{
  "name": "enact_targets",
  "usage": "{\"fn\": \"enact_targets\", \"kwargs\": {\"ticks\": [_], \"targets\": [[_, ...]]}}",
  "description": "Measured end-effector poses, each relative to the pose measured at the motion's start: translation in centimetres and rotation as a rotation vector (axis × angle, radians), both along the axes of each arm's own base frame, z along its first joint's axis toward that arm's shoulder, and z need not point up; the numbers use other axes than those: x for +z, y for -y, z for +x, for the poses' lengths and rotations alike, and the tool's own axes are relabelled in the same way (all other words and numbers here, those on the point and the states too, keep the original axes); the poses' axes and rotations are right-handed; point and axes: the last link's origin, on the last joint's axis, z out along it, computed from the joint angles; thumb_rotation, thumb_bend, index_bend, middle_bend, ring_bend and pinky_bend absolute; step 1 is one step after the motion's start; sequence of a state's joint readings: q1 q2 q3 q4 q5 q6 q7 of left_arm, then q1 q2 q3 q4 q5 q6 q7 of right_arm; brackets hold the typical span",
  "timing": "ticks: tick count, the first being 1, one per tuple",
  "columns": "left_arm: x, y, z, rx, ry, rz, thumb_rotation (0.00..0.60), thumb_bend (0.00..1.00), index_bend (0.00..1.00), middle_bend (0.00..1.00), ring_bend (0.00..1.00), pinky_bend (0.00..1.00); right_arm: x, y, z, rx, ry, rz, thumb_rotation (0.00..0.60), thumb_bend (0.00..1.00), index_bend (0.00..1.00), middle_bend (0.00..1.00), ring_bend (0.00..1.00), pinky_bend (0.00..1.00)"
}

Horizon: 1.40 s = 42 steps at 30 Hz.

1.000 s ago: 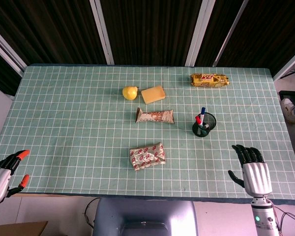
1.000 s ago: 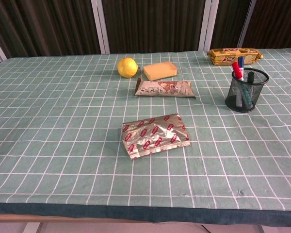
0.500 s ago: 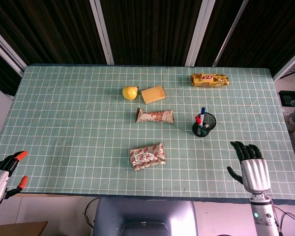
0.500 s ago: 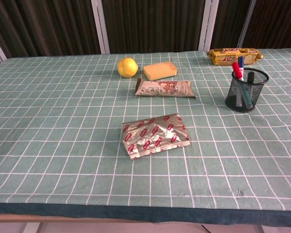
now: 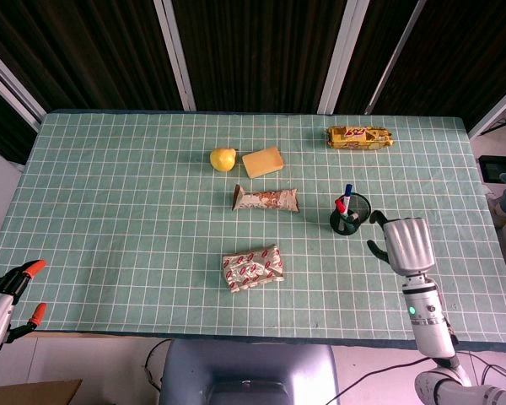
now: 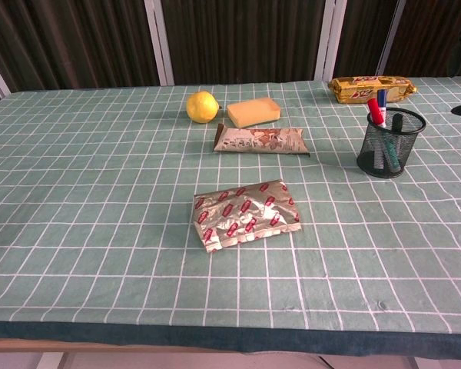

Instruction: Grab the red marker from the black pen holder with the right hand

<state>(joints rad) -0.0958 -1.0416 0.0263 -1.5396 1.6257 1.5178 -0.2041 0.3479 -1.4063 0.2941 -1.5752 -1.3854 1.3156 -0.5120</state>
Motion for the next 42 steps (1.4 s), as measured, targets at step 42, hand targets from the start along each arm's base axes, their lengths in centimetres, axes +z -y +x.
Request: {"fn": "enact_targets", "kwargs": {"ticks": [42], "targets": [[0.3, 0.0, -0.2, 0.002, 0.017, 0.000, 0.600, 0.43, 0.14, 0.14, 0.17, 0.31, -4.9, 6.7, -1.1, -0.109, -0.067, 0.100, 0.600, 0.50, 0.65, 0.98, 1.00, 1.00]]}}
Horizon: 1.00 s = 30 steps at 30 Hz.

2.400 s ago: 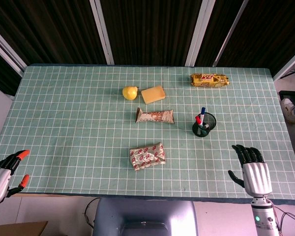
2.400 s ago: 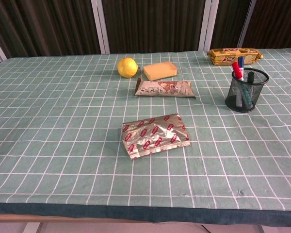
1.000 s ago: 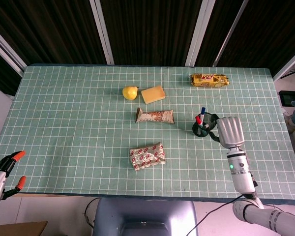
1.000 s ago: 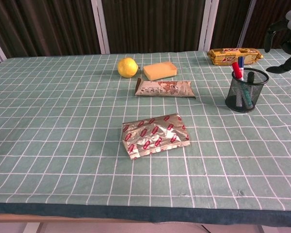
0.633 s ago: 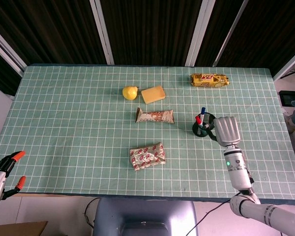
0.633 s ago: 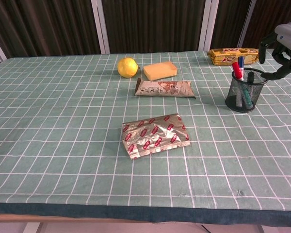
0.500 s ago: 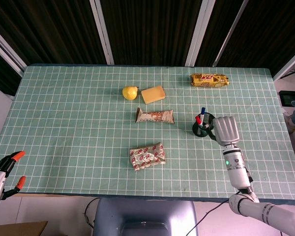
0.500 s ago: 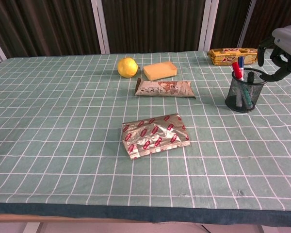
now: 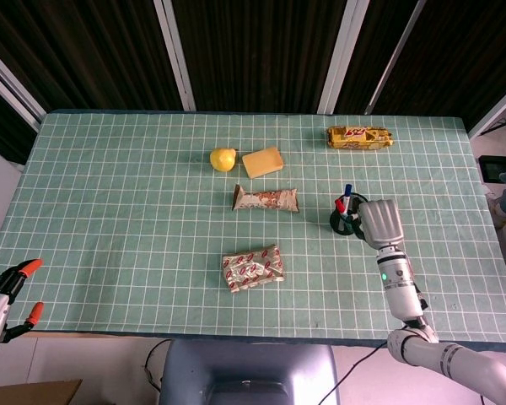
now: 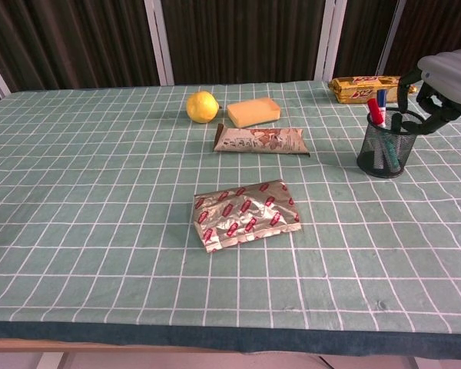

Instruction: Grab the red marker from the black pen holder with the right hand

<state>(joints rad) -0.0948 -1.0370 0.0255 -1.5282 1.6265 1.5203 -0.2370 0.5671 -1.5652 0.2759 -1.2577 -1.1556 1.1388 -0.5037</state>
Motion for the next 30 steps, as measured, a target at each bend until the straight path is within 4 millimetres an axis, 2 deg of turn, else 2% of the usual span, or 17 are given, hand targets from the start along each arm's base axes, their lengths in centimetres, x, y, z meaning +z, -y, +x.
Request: {"fn": "enact_targets", "kwargs": {"ticks": [11, 26, 30], "targets": [[0.1, 0.0, 0.0, -0.001, 0.003, 0.002, 0.600, 0.43, 0.14, 0.14, 0.17, 0.31, -0.7, 0.3, -0.1, 0.002, -0.005, 0.014, 0.600, 0.51, 0.65, 0.98, 1.00, 1.00], [0.1, 0.1, 0.0, -0.002, 0.003, -0.001, 0.600, 0.43, 0.14, 0.14, 0.17, 0.31, -1.0, 0.3, -0.3, 0.002, 0.005, 0.027, 0.600, 0.51, 0.59, 0.98, 1.00, 1.00], [0.1, 0.1, 0.0, -0.003, 0.003, -0.001, 0.600, 0.43, 0.14, 0.14, 0.17, 0.31, -1.1, 0.3, -0.4, -0.003, 0.011, 0.036, 0.600, 0.55, 0.60, 0.99, 1.00, 1.00]]}}
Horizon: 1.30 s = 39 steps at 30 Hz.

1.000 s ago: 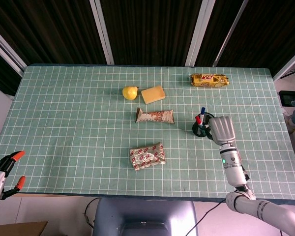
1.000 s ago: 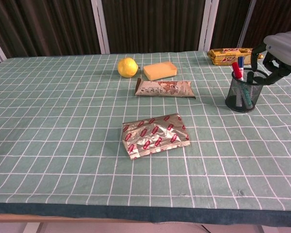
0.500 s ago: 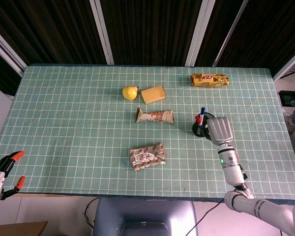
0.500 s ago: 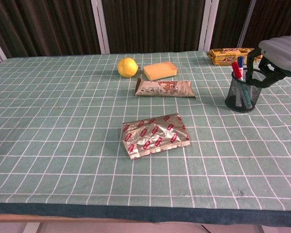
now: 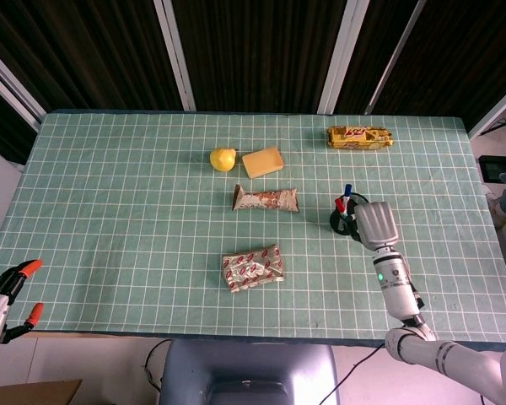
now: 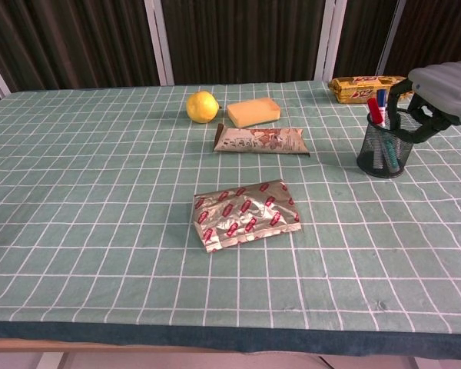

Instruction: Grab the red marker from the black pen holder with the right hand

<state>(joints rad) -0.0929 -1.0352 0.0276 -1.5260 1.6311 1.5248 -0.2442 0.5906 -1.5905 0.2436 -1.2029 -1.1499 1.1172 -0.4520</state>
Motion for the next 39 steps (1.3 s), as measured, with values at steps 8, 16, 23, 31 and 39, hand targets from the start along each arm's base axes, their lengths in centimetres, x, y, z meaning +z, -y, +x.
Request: {"fn": "enact_targets", "kwargs": {"ticks": [8, 16, 23, 31, 39], "targets": [[0.0, 0.0, 0.0, 0.001, -0.002, -0.002, 0.600, 0.43, 0.14, 0.14, 0.17, 0.31, -0.1, 0.0, -0.1, 0.002, 0.009, 0.012, 0.600, 0.67, 0.65, 1.00, 1.00, 1.00], [0.0, 0.0, 0.0, 0.000, -0.002, -0.003, 0.600, 0.43, 0.14, 0.14, 0.17, 0.30, 0.1, -0.1, -0.1, 0.019, 0.019, 0.002, 0.600, 0.83, 0.74, 1.00, 1.00, 1.00], [-0.1, 0.0, 0.0, 0.002, -0.002, -0.004, 0.600, 0.43, 0.14, 0.14, 0.17, 0.31, 1.0, -1.2, 1.3, 0.110, 0.055, -0.050, 0.600, 0.90, 0.80, 1.00, 1.00, 1.00], [-0.1, 0.0, 0.1, -0.001, -0.005, -0.008, 0.600, 0.43, 0.14, 0.14, 0.17, 0.31, 2.6, -5.5, 5.2, 0.321, 0.161, -0.107, 0.600, 0.91, 0.82, 1.00, 1.00, 1.00], [0.0, 0.1, 0.1, -0.004, 0.001, -0.008, 0.600, 0.43, 0.14, 0.14, 0.17, 0.31, 2.7, -10.1, 5.9, 0.352, 0.112, 0.022, 0.600, 0.91, 0.83, 1.00, 1.00, 1.00]]}}
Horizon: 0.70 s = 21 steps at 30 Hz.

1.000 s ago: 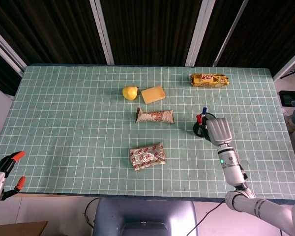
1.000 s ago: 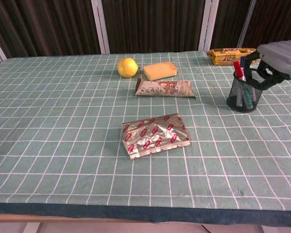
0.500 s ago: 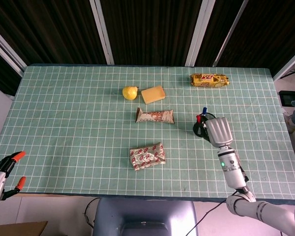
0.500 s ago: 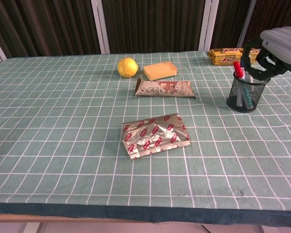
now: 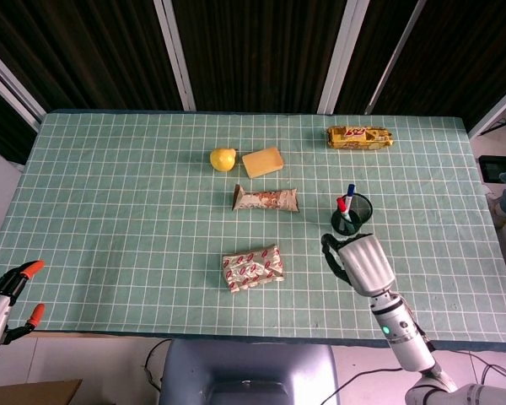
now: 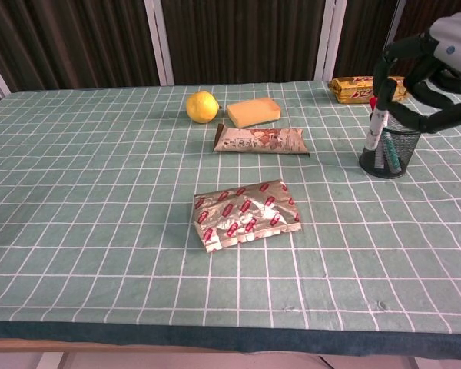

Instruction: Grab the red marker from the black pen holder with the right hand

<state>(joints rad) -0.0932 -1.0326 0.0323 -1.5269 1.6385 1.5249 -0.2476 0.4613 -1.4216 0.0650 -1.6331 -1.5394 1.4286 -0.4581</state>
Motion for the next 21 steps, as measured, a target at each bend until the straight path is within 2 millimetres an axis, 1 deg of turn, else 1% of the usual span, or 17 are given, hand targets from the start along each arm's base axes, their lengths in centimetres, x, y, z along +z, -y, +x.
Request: {"fn": "enact_targets", "kwargs": {"ticks": [3, 9, 14, 15, 18, 20, 21], "targets": [[0.0, 0.0, 0.0, 0.000, 0.001, 0.000, 0.600, 0.43, 0.14, 0.14, 0.17, 0.31, -0.4, -0.2, -1.0, -0.056, -0.106, 0.019, 0.600, 0.92, 0.83, 1.00, 1.00, 1.00], [0.0, -0.1, 0.0, 0.003, -0.001, -0.003, 0.600, 0.43, 0.14, 0.14, 0.17, 0.31, -1.4, 0.7, -3.9, -0.239, -0.334, 0.040, 0.600, 0.93, 0.84, 1.00, 1.00, 1.00], [-0.1, -0.1, 0.0, 0.003, -0.003, -0.005, 0.600, 0.43, 0.14, 0.14, 0.17, 0.31, -3.2, 1.9, -5.8, -0.357, -0.473, 0.089, 0.600, 0.93, 0.82, 1.00, 1.00, 1.00], [-0.1, -0.1, 0.0, 0.003, -0.003, -0.004, 0.600, 0.43, 0.14, 0.14, 0.17, 0.31, -3.5, 2.1, -6.0, -0.365, -0.486, 0.094, 0.600, 0.93, 0.79, 1.00, 1.00, 1.00], [0.0, -0.1, 0.0, 0.004, -0.002, -0.004, 0.600, 0.43, 0.14, 0.14, 0.17, 0.31, -4.7, 2.8, -6.3, -0.372, -0.511, 0.108, 0.600, 0.87, 0.66, 1.00, 1.00, 1.00], [0.0, -0.1, 0.0, 0.004, -0.001, -0.004, 0.600, 0.43, 0.14, 0.14, 0.17, 0.30, -5.2, 3.1, -6.3, -0.373, -0.513, 0.119, 0.600, 0.76, 0.52, 1.00, 1.00, 1.00], [0.0, -0.1, 0.0, 0.004, -0.001, -0.003, 0.600, 0.43, 0.14, 0.14, 0.17, 0.30, -5.3, 3.1, -6.3, -0.373, -0.512, 0.120, 0.600, 0.64, 0.39, 1.00, 1.00, 1.00]]}}
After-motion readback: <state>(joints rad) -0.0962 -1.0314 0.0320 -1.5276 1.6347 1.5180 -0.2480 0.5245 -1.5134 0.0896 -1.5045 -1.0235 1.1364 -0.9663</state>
